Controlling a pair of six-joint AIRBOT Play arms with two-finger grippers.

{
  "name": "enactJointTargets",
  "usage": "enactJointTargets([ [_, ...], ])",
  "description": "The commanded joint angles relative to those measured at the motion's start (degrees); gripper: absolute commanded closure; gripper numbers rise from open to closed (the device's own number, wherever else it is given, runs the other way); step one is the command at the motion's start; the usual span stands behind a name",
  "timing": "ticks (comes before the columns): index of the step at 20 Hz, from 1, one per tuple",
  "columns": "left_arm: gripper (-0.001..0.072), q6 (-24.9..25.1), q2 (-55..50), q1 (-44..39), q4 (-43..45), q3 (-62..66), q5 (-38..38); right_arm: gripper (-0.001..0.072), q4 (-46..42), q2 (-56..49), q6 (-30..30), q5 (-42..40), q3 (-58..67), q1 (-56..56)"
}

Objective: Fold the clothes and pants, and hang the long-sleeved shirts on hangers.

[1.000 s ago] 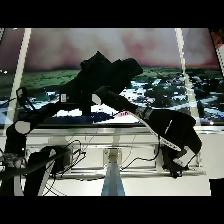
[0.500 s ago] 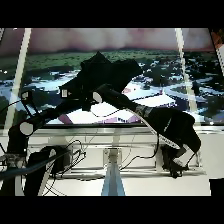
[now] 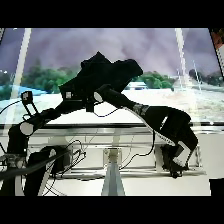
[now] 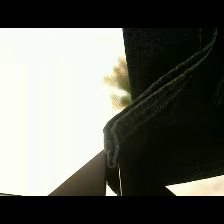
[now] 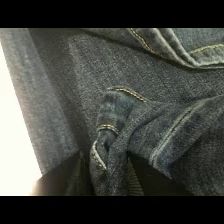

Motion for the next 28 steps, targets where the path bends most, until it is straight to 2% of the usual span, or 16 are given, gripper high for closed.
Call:
enactJointTargets([
  [1, 0.0682, 0.02, 0.02, -0.04, 0.04, -0.02, 0.02, 0.0592, -2.38, -0.39, 0.11, -0.83, 0.09, -0.02],
  [2, 0.0682, 0.0, 0.02, -0.04, 0.04, -0.02, 0.02, 0.0683, -3.58, -0.39, 0.17, -0.87, 0.09, -0.02],
  [6, 0.0683, -0.07, 0.04, -0.04, 0.0, 0.0, 0.94, 0.0684, -6.49, -0.02, 2.93, -0.9, 2.27, -0.81],
  [8, 0.0685, -5.7, 0.04, 0.28, 0.09, 0.04, 6.36, 0.0684, -11.15, 0.92, 9.44, -1.22, 6.1, -2.8],
  [11, 0.0687, -17.27, -0.15, 2.08, 0.07, 1.77, 20.52, 0.0684, -18.32, 3.43, 22.93, -0.92, 14.47, -10.21],
  [13, 0.0687, -21.44, -2.01, 3.98, 0.04, 5.01, 28.87, 0.0684, -18.51, 5.9, 30.91, -0.35, 19.63, -17.42],
  [15, 0.0687, -23.5, -6.88, 5.66, 0.04, 10.86, 33.27, 0.0684, -18.34, 9.27, 39.32, -0.2, 23.04, -25.05],
  [18, 0.0687, -23.47, -18.51, 5.84, 0.02, 24.24, 33.24, 0.0684, -18.05, 15.74, 46.99, 0.26, 24.15, -35.89],
  [21, 0.0687, -23.43, -30.95, 4.48, 0.04, 42.93, 31.41, 0.0684, -18.1, 21.53, 47.06, 1.31, 24.15, -44.94],
  [23, 0.0685, -23.12, -36.89, 4.59, 0.24, 56.08, 24.57, 0.0684, -17.94, 24.28, 47.1, 2.21, 24.15, -49.79],
  [25, 0.0685, -20.06, -40.0, 5.33, 3.8, 64.63, 19.67, 0.0684, -17.99, 25.97, 47.08, 7.23, 24.15, -54.1],
  [28, 0.0685, -19.98, -39.85, 8.17, 9.79, 67.01, 14.4, 0.0684, -17.44, 26.16, 47.08, 20.09, 24.0, -58.53],
])
